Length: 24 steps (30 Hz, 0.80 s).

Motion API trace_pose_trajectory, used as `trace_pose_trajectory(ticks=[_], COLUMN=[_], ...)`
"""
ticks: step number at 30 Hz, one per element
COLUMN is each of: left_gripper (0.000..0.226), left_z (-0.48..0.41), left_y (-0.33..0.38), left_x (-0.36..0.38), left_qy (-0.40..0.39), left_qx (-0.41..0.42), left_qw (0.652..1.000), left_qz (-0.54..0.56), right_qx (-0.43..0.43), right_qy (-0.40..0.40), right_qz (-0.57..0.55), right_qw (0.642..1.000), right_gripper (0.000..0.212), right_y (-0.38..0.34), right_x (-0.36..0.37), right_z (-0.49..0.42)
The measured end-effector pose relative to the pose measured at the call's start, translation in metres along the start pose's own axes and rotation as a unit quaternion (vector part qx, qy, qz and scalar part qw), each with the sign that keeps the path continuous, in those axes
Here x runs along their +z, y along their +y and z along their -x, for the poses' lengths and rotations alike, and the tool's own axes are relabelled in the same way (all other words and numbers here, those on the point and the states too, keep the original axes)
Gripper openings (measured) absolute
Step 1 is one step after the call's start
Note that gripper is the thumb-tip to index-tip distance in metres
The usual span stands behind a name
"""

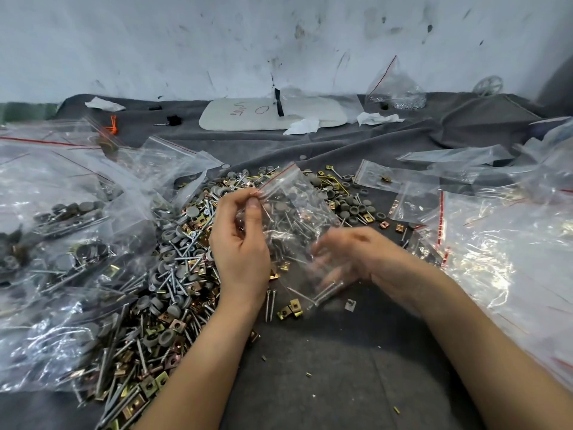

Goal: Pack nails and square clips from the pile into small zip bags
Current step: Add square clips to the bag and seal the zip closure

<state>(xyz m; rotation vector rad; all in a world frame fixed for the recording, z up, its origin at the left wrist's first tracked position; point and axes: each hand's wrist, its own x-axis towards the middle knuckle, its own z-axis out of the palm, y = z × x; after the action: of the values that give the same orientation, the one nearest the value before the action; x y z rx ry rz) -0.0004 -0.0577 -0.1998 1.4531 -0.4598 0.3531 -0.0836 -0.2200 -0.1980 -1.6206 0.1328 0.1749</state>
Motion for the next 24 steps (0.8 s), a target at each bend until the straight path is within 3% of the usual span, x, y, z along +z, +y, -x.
trace_pose_trajectory(ticks=[2, 4, 6, 10, 24], left_gripper=[0.012, 0.013, 0.013, 0.013, 0.019], left_z=[0.0, 0.001, 0.002, 0.004, 0.007], left_y=[0.002, 0.002, 0.002, 0.0, -0.002], left_x=[0.0, 0.001, 0.001, 0.002, 0.005], left_qy=[0.006, 0.004, -0.003, -0.008, -0.004], left_qx=[0.011, 0.02, 0.026, 0.044, 0.049], left_qw=[1.0, 1.0, 1.0, 0.999, 0.998], left_qz=[0.002, -0.002, -0.009, -0.03, -0.039], right_qx=[-0.07, -0.141, -0.165, -0.152, -0.093], right_qy=[0.175, 0.295, 0.283, 0.211, 0.239], right_qz=[0.097, 0.235, 0.347, 0.489, 0.597], right_qw=[0.977, 0.915, 0.879, 0.833, 0.76], right_gripper=[0.041, 0.022, 0.009, 0.017, 0.022], right_y=[0.001, 0.005, 0.01, 0.021, 0.015], right_x=[-0.002, -0.006, -0.005, 0.003, 0.001], right_z=[-0.006, -0.012, -0.016, -0.026, -0.026])
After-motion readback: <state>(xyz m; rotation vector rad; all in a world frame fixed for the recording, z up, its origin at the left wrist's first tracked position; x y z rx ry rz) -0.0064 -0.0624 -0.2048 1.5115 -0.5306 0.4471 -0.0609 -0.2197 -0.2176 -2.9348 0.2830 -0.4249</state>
